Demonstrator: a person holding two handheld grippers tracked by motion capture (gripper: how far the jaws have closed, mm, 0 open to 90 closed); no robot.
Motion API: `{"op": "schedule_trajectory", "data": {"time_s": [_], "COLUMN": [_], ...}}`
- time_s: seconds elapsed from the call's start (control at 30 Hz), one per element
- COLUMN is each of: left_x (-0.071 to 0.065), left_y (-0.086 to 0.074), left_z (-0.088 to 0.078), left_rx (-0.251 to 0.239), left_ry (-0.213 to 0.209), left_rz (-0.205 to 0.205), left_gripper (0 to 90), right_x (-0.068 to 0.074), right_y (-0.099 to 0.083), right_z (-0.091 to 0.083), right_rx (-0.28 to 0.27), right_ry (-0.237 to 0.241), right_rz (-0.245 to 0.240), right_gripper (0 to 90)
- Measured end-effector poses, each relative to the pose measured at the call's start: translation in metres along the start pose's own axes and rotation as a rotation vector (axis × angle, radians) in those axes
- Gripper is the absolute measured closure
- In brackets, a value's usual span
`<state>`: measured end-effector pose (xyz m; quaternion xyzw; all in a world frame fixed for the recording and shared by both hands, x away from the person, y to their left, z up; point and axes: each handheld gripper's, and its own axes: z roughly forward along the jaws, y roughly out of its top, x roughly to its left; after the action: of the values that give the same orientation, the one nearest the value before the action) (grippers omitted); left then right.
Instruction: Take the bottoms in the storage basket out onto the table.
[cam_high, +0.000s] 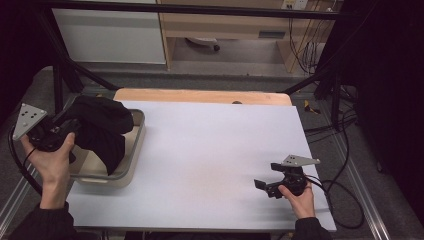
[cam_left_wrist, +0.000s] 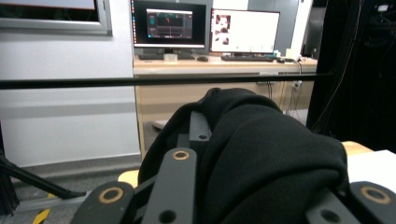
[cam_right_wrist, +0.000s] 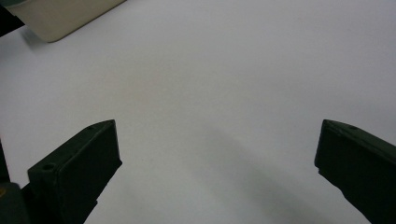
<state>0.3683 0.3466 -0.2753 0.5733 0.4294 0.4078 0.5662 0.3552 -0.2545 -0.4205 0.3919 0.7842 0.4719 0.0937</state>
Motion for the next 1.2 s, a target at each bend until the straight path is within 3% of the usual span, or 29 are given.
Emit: {"op": "schedule_trajectory", "data": {"time_s": [0.57,1.2], "left_x": [-0.005,-0.013], "left_y": [0.008,0.016], "left_z": [-0.004,-0.002], "left_rx": [-0.124,-0.177], "left_ry": [0.013,-0.001], "left_rz": [-0.017,-0.037], "left_gripper": [79.2,79.3], "right_x": [0.000,0.000], "right_y": [0.000,0.000], "right_z": [0.000,0.000], "right_rx": [-0.001,0.004], "right_ry": [0.000,-0.001], "right_rz": [0.001,0.002], "right_gripper": [0.6,0.6]}}
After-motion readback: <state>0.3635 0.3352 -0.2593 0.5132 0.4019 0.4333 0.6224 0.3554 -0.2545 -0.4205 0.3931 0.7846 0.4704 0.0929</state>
